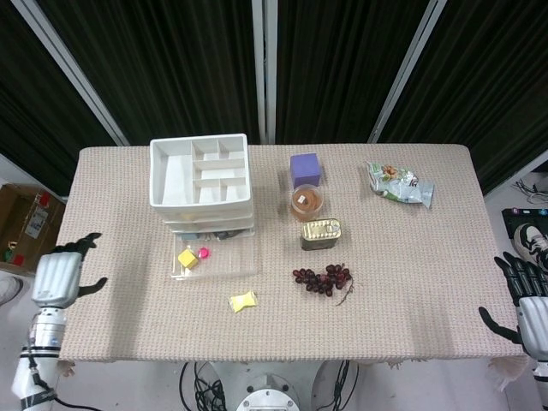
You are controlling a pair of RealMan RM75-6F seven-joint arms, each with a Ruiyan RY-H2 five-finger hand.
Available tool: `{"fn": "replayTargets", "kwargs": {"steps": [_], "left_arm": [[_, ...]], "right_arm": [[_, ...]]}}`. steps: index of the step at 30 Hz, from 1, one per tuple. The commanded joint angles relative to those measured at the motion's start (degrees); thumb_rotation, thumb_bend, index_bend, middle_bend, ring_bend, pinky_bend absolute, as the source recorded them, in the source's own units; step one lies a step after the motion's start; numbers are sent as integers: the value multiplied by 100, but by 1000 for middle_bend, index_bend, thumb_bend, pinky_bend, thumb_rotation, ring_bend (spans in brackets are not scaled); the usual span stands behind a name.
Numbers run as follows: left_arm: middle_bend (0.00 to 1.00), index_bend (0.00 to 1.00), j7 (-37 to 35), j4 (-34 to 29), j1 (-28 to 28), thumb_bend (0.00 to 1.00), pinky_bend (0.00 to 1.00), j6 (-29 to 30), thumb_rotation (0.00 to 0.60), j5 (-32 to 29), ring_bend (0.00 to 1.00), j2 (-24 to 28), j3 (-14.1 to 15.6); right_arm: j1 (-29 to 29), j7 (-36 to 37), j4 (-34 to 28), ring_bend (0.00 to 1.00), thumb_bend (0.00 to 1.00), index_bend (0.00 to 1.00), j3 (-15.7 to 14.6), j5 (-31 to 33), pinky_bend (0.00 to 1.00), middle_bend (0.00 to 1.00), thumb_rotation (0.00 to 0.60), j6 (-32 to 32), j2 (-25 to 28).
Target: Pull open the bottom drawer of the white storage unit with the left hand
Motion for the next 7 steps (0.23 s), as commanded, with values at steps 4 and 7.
{"fn": "replayTargets", "kwargs": {"steps": [4,7], "left_arm": [[280,184,-1385,794,892,143,319,536,600,632,319,104,284],[280,184,-1401,765,1060,143,318,784,600,939,319,58,309]], "right_arm": [[8,30,156,0,207,0,-3,-133,0,26,600,136,-157],[22,-6,167,0,207,0,-18,-181,0,30,600,149,-200]]}}
